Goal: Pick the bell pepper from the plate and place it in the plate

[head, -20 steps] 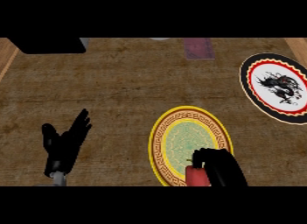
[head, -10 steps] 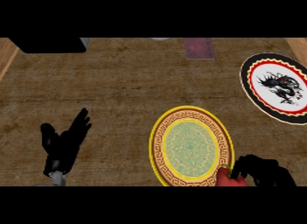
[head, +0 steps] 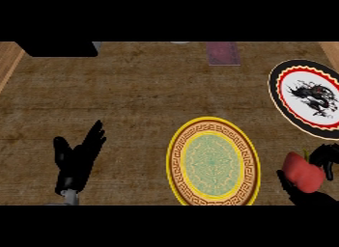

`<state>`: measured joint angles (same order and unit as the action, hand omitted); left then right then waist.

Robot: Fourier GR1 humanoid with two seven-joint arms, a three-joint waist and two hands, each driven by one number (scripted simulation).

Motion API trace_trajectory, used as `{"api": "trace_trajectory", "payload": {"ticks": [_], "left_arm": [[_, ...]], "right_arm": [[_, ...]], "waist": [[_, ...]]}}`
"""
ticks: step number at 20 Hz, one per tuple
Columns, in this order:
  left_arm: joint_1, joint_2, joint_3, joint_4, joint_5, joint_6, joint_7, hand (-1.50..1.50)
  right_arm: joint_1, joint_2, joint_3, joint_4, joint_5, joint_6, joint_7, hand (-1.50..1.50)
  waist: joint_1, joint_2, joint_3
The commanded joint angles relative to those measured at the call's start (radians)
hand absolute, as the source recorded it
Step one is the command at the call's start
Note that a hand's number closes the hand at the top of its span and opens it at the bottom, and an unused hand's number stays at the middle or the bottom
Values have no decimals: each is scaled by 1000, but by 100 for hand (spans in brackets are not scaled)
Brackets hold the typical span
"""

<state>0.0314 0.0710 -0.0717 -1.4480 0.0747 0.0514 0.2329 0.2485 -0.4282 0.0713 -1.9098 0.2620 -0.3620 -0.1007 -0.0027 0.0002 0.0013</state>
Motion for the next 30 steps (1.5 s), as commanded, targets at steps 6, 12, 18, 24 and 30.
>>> {"api": "trace_trajectory", "payload": {"ticks": [6, 12, 18, 24, 30], "left_arm": [[-17, 7, 8, -3, 24, -38, 13, 0], [-60, 7, -3, -9, -3, -17, 64, 0], [-25, -1, -5, 19, -1, -40, -8, 0], [-68, -1, -1, 38, -5, -42, -10, 0], [-101, 19, -1, 17, 8, -70, 27, 0]], "right_arm": [[-322, -54, -297, 528, -165, 36, -257, 150], [-620, -75, -354, 996, -135, 7, -403, 150], [-802, -181, -449, 1364, -160, 77, -601, 150], [-916, -261, -411, 1574, -76, 82, -479, 150], [-943, -245, -293, 1687, 51, 142, -461, -150]], "waist": [[18, 5, 0], [41, 10, 2], [47, 16, 3], [77, 32, 3], [96, 37, 6]]}}
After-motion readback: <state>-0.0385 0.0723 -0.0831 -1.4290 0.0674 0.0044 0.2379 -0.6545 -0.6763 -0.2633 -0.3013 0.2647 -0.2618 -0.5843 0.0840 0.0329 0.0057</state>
